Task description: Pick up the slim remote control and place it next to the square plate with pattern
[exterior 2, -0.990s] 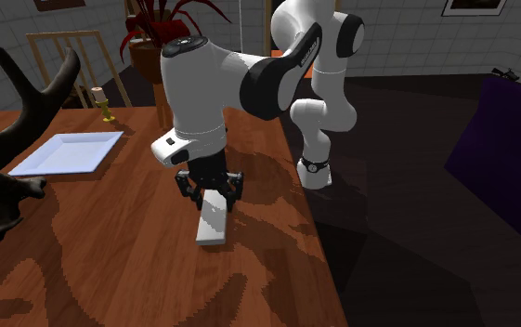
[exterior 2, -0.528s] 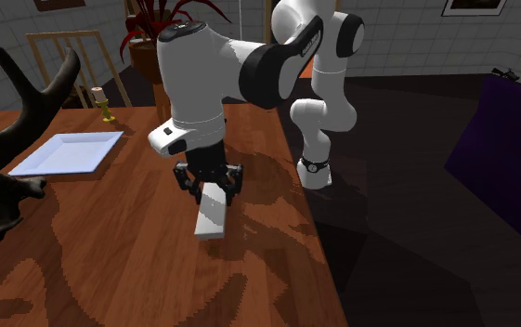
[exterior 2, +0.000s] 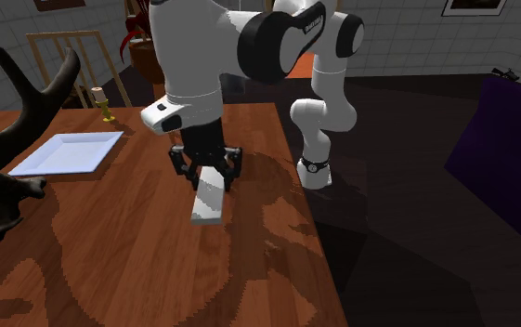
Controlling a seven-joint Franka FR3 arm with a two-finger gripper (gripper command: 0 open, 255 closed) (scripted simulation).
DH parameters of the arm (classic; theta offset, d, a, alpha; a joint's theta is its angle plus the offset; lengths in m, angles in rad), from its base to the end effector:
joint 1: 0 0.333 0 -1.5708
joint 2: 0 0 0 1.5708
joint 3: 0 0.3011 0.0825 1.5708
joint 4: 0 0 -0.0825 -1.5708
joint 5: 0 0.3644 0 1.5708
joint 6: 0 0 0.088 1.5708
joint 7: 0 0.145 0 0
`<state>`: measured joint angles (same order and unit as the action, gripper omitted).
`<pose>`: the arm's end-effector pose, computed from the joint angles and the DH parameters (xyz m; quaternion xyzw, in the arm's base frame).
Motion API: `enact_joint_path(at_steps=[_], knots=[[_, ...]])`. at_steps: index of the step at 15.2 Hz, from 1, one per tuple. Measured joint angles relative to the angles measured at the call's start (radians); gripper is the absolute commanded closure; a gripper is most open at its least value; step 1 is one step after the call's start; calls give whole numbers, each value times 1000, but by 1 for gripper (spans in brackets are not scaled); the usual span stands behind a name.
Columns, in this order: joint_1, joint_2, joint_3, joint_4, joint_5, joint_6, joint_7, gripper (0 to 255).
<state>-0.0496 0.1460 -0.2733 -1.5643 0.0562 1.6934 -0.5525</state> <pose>0.5573 -0.1697 0.5064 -0.9936 -0.1122 0.0017 0.0099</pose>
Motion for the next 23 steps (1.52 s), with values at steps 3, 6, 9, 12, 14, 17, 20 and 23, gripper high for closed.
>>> enact_joint_path(at_steps=[3, 6, 9, 12, 14, 17, 20, 23], knots=[[-1, 5, 0, 45, 1, -41, 1, 255], [-6, 2, -4, 66, 1, -65, -6, 255], [-37, -24, -29, 35, -4, -60, -62, 255], [-68, -62, -55, -7, -14, -57, -119, 255], [-89, -79, -73, -30, -19, -51, -159, 255], [-124, -106, -105, -70, -28, -37, -225, 255], [-159, -95, -136, -45, -23, -53, -292, 255], [-192, -102, -166, -63, -26, -43, -354, 255]])
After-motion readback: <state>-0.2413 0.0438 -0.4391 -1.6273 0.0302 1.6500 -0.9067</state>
